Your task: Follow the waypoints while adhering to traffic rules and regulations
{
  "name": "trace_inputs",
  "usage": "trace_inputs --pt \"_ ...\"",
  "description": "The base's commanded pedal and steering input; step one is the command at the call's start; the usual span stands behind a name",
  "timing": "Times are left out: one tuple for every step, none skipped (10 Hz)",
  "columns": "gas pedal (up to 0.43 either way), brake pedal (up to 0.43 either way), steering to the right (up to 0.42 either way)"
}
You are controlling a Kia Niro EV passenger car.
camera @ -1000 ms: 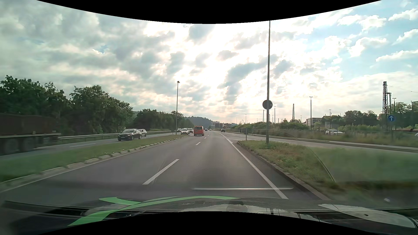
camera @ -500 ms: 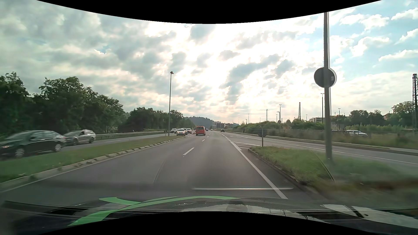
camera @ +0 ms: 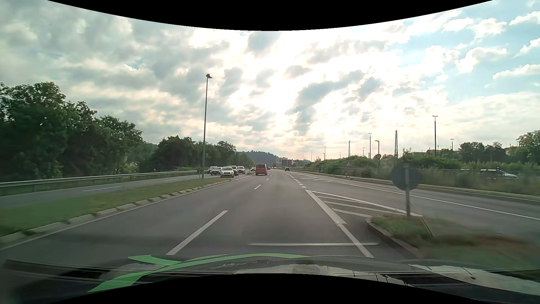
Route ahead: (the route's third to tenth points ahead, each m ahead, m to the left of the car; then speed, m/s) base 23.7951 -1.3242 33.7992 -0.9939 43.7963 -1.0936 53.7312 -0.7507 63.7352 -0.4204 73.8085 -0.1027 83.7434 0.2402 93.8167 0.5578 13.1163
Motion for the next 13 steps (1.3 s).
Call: trace_inputs --pt "0.189 0.0 -0.007" --pt "0.189 0.0 -0.007" --pt "0.189 0.0 -0.006" --pt "0.189 0.0 -0.005" --pt "0.189 0.0 -0.003" --pt "0.189 0.0 0.0" --pt "0.189 0.0 0.0" --pt "0.189 0.0 0.0" --pt "0.189 0.0 0.0" --pt "0.177 0.0 0.0" --pt "0.177 0.0 0.0" --pt "0.169 0.0 0.0" --pt "0.169 0.0 0.0"
